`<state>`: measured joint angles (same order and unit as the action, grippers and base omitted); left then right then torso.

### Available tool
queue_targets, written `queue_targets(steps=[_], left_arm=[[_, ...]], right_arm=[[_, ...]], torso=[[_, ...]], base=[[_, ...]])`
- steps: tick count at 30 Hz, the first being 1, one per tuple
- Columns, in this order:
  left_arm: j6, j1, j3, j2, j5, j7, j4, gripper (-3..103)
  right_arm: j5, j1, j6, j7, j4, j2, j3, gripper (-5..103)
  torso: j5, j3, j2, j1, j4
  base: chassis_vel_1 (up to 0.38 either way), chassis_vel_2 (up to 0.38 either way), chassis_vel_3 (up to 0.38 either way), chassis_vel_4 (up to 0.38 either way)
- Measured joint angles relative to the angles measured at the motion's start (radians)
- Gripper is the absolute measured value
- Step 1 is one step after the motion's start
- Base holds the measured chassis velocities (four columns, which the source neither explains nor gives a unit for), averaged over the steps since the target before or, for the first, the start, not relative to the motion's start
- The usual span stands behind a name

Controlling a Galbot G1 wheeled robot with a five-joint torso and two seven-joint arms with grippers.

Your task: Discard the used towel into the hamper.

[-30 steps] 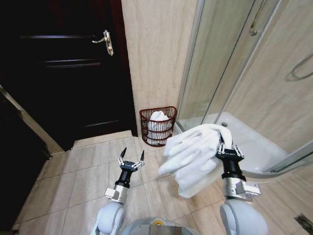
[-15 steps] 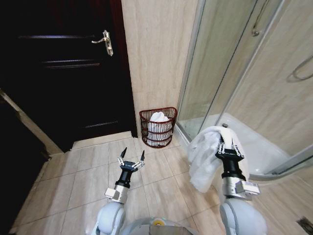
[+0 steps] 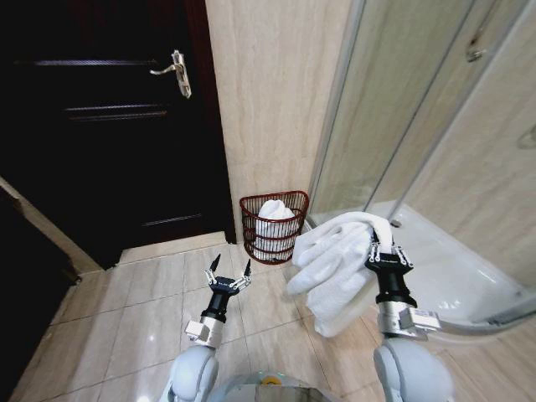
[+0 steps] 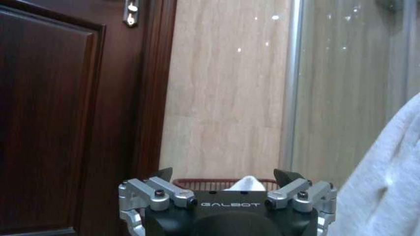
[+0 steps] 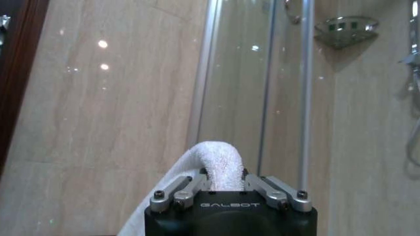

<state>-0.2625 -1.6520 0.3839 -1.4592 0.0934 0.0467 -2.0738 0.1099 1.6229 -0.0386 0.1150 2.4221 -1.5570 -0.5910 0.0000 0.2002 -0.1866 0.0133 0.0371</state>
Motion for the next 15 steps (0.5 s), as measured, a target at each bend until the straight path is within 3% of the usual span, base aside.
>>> queue_targets(steps=[15], left_arm=[[-0.043,0.006,0.006,-0.001,0.003,-0.008,0.018,100]], right_arm=[[0.008,-0.007,0.000,-0.007,-0.005,-0.002,0.008,15]], torso=[[0.0000,0.000,0.000,0.000,0.0001]], base=[[-0.040,0.115,0.120,-0.043]])
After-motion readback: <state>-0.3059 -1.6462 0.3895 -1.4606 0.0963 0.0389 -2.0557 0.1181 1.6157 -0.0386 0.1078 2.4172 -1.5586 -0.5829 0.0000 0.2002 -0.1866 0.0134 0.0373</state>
